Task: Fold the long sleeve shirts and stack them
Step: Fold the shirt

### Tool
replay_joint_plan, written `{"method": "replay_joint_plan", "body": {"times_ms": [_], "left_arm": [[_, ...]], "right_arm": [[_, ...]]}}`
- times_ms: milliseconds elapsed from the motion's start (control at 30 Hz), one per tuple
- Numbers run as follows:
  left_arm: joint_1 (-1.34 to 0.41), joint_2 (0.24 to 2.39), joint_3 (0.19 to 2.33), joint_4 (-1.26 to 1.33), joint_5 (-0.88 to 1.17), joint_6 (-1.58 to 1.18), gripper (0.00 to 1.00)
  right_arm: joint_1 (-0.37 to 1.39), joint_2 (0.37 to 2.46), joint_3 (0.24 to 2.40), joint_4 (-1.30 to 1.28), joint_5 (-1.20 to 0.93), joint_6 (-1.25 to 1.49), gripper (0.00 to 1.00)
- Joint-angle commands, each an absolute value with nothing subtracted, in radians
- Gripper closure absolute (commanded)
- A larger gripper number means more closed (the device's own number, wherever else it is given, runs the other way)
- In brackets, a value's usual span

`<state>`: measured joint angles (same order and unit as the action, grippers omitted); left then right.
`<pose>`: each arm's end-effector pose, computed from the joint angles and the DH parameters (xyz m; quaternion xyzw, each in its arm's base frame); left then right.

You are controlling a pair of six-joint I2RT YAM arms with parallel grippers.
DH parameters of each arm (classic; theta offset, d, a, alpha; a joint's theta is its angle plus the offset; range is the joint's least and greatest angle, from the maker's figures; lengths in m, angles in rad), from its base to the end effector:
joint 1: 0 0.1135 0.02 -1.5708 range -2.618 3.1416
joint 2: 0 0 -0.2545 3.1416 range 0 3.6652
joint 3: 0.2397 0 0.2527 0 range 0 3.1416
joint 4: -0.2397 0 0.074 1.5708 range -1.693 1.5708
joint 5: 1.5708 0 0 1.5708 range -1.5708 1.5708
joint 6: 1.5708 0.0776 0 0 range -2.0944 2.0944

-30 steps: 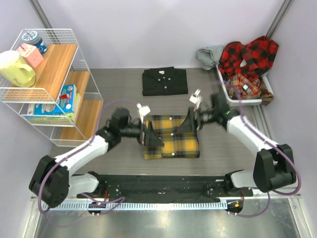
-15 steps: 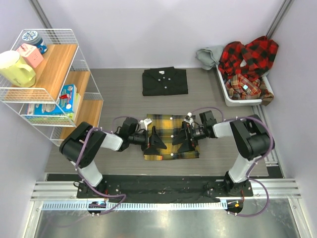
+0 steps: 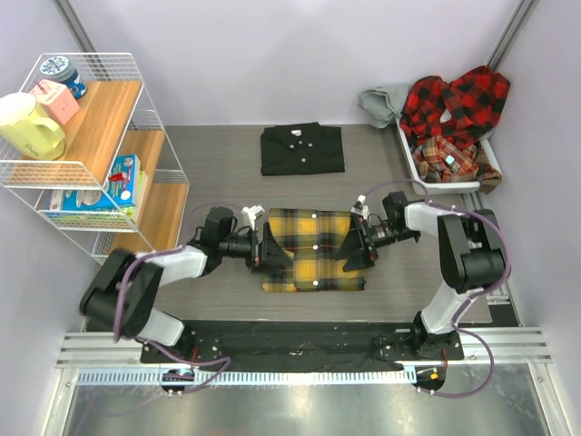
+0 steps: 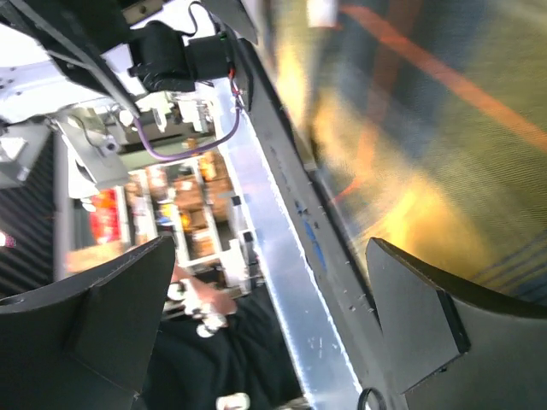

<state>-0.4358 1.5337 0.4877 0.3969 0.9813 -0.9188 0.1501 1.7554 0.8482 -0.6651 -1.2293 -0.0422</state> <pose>0.2255 -0.1762 0.1146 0.0145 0.8172 -0.5747 0.0412 0.2511 0.1119 0.1073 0.0780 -0.8132 -0.5758 0.0317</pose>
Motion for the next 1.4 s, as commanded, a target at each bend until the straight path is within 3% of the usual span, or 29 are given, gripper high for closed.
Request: {"method": "replay_joint_plan", "body": {"times_ms": [0, 133, 267, 500, 733, 867, 933, 1000, 1100, 1367], "left_arm": [[-0.445, 1.350, 0.609, 0.188, 0.939, -0.732, 0.00], [-0.454, 1.497, 0.773, 0.187, 0.888, -0.719, 0.00], [-0.440, 1.721, 0.923, 0.203, 0.850, -0.704, 0.02], [-0.330, 1.979, 0.852, 0.273, 0.801, -0.802, 0.06], [-0.409, 1.804, 0.717, 0.141, 0.866, -0.703, 0.11], [-0.413, 1.608, 0.787, 0.011, 0.897, -0.567, 0.13], [-0.411, 1.545, 0.840, -0.113, 0.878, -0.453, 0.16], [-0.411, 1.467, 0.871, -0.231, 0.818, -0.370, 0.17], [-0.376, 1.399, 0.893, -0.281, 0.766, -0.357, 0.17], [-0.227, 1.347, 1.000, -0.363, 0.592, -0.384, 0.00]], "right_arm": [[0.159, 1.618, 0.957, -0.774, -1.227, -0.118, 0.00], [0.163, 1.670, 1.015, -0.537, -1.183, 0.069, 0.00], [0.155, 1.871, 1.143, -0.495, -1.132, 0.066, 0.01], [0.114, 2.199, 1.313, -0.623, -1.009, -0.109, 0.11], [0.126, 2.234, 1.491, -0.641, -0.930, -0.078, 0.18], [0.156, 2.151, 1.577, -0.780, -0.904, -0.202, 0.30], [0.193, 2.071, 1.600, -0.810, -0.768, -0.253, 0.39], [0.263, 2.013, 1.603, -0.810, -0.502, -0.301, 0.45], [0.308, 1.921, 1.585, -0.804, -0.405, -0.258, 0.50], [0.509, 1.867, 1.419, -0.804, -0.295, -0.095, 0.25]]}}
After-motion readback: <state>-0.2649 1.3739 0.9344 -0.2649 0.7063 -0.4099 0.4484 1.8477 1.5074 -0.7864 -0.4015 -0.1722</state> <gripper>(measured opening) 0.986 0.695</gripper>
